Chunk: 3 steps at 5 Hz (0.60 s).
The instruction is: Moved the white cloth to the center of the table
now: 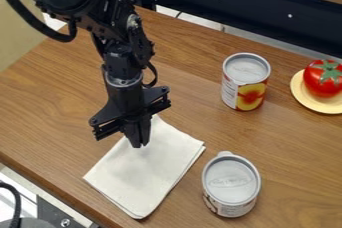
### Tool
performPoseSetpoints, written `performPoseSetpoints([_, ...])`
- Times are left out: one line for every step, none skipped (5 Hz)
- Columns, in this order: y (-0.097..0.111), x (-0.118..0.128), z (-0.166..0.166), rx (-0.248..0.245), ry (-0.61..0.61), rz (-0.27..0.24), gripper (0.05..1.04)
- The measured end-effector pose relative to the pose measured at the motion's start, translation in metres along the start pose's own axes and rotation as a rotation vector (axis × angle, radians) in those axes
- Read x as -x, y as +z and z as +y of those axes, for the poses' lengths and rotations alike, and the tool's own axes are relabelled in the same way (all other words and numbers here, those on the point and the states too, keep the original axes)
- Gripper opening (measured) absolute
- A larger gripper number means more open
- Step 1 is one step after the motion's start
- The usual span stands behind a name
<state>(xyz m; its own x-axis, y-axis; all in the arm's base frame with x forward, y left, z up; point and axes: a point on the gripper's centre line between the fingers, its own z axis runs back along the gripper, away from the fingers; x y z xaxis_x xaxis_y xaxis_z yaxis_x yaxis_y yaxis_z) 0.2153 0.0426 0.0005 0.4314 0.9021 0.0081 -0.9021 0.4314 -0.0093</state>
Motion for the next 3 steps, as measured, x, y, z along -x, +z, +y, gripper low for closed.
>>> performPoseSetpoints([0.0000,0.0003,-0.0002,0.000,-0.002,0.000,0.053])
performPoseSetpoints([0.0000,0.0000,0.0000,0.000,0.000,0.000,0.064])
performPoseSetpoints([0.0002,-0.0003,-0.0004,0.001,0.000,-0.001,0.211])
